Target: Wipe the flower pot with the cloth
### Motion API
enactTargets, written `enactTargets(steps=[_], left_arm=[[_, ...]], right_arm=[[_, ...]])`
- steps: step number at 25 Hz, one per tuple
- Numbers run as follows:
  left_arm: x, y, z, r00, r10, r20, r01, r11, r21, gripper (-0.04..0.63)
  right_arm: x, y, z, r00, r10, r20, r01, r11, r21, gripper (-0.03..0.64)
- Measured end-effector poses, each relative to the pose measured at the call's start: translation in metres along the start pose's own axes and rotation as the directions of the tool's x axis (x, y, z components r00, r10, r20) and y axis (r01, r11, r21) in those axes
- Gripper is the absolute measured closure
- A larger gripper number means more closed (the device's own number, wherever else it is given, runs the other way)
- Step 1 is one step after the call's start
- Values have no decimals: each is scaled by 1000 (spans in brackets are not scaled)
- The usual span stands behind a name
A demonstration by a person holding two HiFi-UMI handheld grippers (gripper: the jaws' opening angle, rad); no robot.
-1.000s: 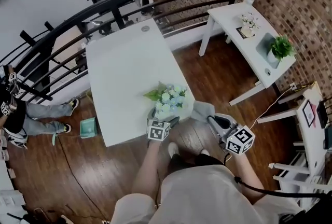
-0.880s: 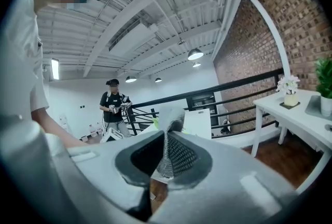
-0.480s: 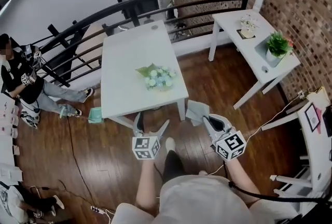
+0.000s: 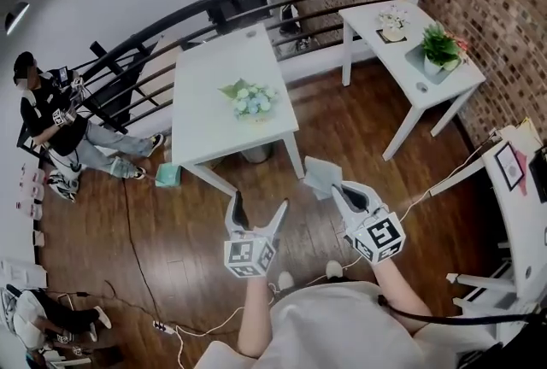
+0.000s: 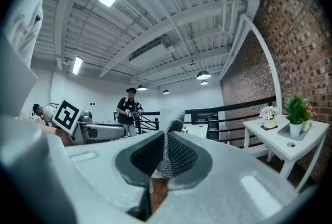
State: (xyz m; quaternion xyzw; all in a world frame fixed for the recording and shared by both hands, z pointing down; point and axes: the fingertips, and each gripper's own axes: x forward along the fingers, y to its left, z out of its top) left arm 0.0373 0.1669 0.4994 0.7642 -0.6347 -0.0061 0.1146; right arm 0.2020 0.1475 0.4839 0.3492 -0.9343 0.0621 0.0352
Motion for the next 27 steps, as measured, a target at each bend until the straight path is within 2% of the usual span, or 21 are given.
enactTargets(steps=[7,14,20,27], left_arm=[[-30,-14,12,1000,-10,6,10,1000,11,29],[-68,14,11,1000,-2,19,3,1000,-12,57],[-88,32,18,999,-15,33,16,999,-36,77],[-118,52,12,999,-8,46,9,999,-34,97]], right_arm=[[-9,23,17,1000,-9,8,9,1000,-6,611],[9,77,21,999,30,34,-29,999,-27,611],[18,101,29,999,23,41,-21,999,-37,611],[16,135,15,999,22,35,-21,999,-45,611]])
